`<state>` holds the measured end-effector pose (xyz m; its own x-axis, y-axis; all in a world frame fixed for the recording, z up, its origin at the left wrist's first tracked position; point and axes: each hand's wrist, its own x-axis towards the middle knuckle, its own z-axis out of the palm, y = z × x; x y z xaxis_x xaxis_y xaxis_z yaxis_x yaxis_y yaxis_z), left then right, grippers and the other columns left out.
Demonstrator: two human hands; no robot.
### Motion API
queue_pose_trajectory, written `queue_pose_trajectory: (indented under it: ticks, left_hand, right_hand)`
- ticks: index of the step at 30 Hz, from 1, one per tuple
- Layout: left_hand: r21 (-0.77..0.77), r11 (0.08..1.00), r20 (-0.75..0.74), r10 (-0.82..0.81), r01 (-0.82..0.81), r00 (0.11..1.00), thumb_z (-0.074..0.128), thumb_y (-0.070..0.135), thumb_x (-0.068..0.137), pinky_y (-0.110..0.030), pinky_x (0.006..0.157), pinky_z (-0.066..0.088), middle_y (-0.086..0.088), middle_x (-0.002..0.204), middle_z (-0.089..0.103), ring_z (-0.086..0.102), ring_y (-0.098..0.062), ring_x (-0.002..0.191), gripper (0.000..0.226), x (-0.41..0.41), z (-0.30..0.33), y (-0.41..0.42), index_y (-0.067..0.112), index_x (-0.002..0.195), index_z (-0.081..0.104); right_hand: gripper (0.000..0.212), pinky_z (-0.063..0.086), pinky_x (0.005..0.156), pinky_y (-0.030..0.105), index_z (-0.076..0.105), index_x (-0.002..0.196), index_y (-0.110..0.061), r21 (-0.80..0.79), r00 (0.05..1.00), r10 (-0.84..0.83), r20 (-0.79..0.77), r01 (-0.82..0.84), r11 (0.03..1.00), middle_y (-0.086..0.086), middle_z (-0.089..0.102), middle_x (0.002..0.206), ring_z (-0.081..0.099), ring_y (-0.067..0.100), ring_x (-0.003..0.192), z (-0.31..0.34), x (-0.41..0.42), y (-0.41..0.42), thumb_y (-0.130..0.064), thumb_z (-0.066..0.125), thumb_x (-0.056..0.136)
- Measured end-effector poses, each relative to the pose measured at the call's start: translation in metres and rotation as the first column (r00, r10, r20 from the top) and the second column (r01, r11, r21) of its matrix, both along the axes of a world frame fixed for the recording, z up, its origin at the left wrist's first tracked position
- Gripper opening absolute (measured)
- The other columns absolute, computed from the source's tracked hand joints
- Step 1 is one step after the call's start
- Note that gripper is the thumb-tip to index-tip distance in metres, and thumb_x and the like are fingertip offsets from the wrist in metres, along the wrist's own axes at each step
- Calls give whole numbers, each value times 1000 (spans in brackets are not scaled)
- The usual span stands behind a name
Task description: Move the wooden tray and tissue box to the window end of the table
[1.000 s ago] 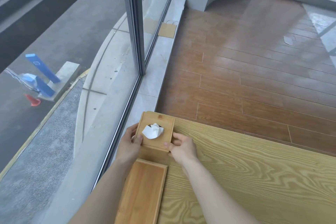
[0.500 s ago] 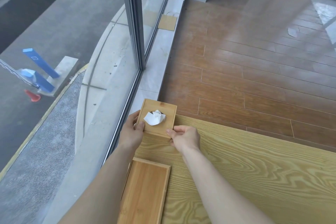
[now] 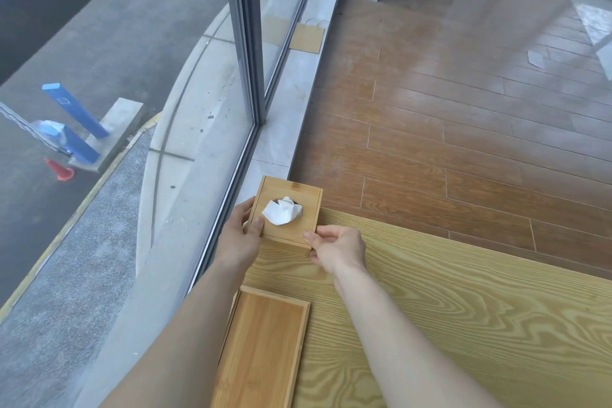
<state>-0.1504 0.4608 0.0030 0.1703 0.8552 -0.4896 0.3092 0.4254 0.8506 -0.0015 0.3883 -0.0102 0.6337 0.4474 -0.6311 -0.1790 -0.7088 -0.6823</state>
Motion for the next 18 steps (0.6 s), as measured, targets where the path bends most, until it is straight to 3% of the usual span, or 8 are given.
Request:
queue_pose_trajectory:
  ticks: [5,11,13,15,18]
  left_hand:
    - [6,1000,-2,-7,7,1000,48,18,104,-16,72,44,2,135,58,58,-5,99,41,0,0,-1,28,143,47]
    - [3,1000,2,-27,27,1000,48,18,104,-18,72,43,1,140,56,55,-13,109,41,-2,-2,2,31,143,46]
    - [23,998,-51,-53,54,997,48,22,104,-24,82,45,0,144,54,54,-15,114,43,-3,-2,2,32,145,43]
    - [34,996,-145,-82,88,986,48,28,103,-35,99,45,1,150,49,54,-19,123,47,-4,-2,0,33,149,37]
    - [78,989,-282,-101,128,954,47,35,102,-44,110,40,0,158,41,46,-23,139,55,-5,2,-2,30,153,28]
  right_hand:
    - [32,64,90,46,63,70,-34,-12,1000,22,-4,-22,1000,-3,78,88,79,26,86,2,1,0,-27,93,76]
    - [29,65,89,47,66,72,-30,-29,1000,24,-9,-24,999,-1,79,87,79,25,84,8,2,0,-27,94,75]
    - [26,63,90,43,73,87,-29,-76,997,67,43,-63,995,-4,80,93,78,22,89,14,4,-2,-36,94,73]
    - [44,54,88,32,73,114,-29,-145,973,169,154,-147,978,-5,78,111,73,22,104,23,5,-6,-49,88,77]
    - [69,46,89,34,60,140,-31,-179,915,298,273,-256,950,0,67,140,61,26,129,34,14,-20,-66,74,82]
